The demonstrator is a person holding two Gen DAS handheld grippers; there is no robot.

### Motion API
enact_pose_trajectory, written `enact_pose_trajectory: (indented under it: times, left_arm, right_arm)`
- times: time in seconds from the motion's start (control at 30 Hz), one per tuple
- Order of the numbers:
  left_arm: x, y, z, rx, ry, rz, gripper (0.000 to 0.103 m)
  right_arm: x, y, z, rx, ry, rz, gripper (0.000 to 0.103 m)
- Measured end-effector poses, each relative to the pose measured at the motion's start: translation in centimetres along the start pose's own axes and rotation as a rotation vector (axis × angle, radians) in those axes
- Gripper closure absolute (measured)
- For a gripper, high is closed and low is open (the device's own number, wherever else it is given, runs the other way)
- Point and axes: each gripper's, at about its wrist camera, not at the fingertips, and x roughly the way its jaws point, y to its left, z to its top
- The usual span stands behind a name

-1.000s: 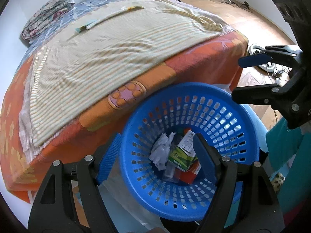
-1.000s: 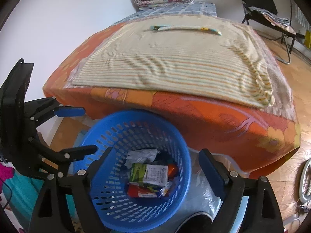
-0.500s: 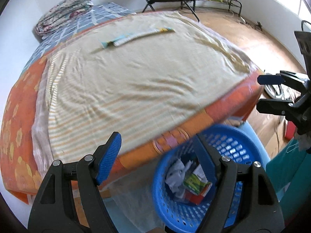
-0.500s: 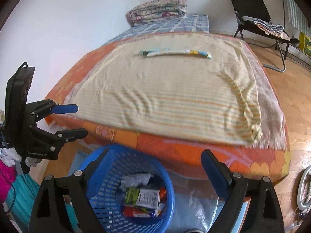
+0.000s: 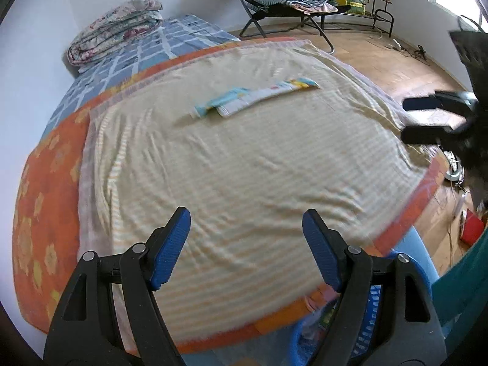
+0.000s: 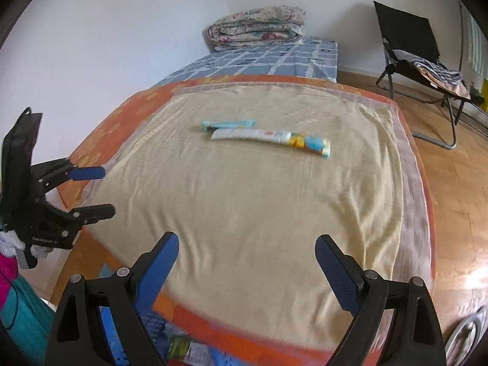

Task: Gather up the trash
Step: 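Move both open tools back over the bed toward the two tubes, then grasp the light-blue tube with the left tool while the right tool grasps the white tube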

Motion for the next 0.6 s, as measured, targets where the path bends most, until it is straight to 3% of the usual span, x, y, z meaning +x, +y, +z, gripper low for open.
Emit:
enact_pose_trajectory:
  times: [0.17, 0.5, 0.6]
  left_arm:
    - [1.2, 1.9, 2.3, 0.003, -0.013, 0.006, 0.025]
    - [4.1, 4.5, 6.2, 0.006, -0.019, 0.004, 0.025]
    - [5.0, 5.4, 7.3, -0.004, -0.019, -0.005, 0.025]
  right_arm:
    - [3.2, -1.7, 4.8, -0.040, 0.027, 0.037, 0.013]
    - [11.3, -4.8, 11.6, 0.012, 0.085, 0.126, 0.037]
    - [13.9, -5.4, 13.0, 0.029, 0.101, 0.134, 0.039]
